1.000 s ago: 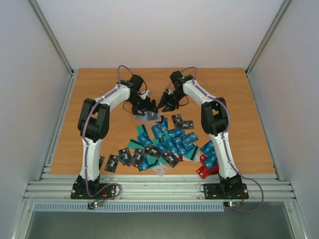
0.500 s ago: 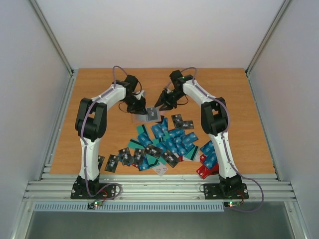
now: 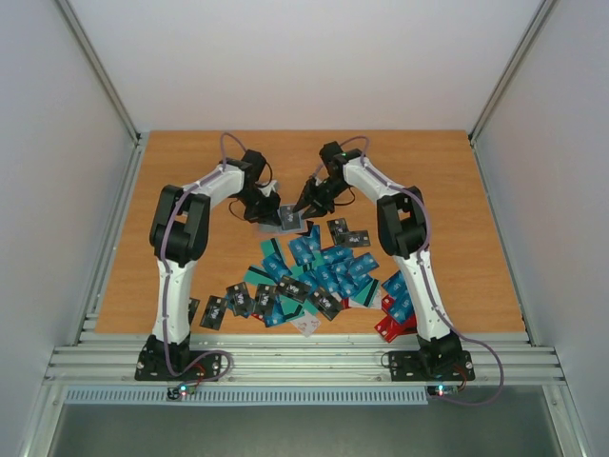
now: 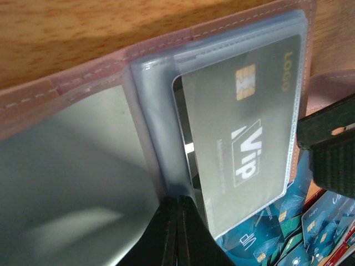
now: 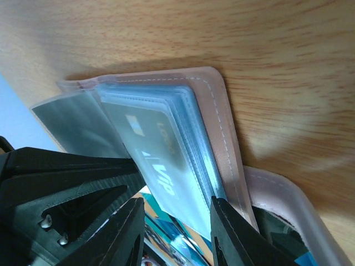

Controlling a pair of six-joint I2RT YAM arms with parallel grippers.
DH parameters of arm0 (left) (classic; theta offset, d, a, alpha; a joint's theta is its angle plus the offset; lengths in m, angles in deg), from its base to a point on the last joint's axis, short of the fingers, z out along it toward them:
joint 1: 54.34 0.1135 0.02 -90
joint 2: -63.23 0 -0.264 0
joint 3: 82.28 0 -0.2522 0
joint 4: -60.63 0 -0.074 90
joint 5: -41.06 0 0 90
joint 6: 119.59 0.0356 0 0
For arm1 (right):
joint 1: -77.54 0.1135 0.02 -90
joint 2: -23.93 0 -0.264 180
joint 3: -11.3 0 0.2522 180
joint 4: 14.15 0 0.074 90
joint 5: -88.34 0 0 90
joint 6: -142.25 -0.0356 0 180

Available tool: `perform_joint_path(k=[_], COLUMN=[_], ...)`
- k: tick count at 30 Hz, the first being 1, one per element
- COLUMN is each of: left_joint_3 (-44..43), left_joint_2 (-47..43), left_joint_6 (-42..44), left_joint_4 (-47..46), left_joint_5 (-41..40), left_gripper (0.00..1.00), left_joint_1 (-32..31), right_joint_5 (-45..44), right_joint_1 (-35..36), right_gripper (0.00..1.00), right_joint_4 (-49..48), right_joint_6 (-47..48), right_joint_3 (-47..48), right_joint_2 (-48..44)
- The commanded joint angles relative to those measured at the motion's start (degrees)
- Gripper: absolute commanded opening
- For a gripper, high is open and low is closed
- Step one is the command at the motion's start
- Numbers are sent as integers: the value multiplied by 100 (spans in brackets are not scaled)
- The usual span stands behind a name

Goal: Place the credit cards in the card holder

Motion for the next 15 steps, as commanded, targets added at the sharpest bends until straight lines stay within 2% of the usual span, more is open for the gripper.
perform_joint_path(k=[1, 15], left_joint_3=[-73, -174], left_joint_2=[228, 492], left_joint_6=[112, 151], left_joint_4=[-86, 1], left_joint_5=[84, 41], left_gripper=[0, 0], left_joint_1=[6, -11], right_joint_5=[10, 144], right_joint_1=[50, 155], right_gripper=[34, 34], right_joint_4=[138, 151], right_joint_6=[89, 107], right_joint_3=[198, 439], right_joint_2=[166, 320])
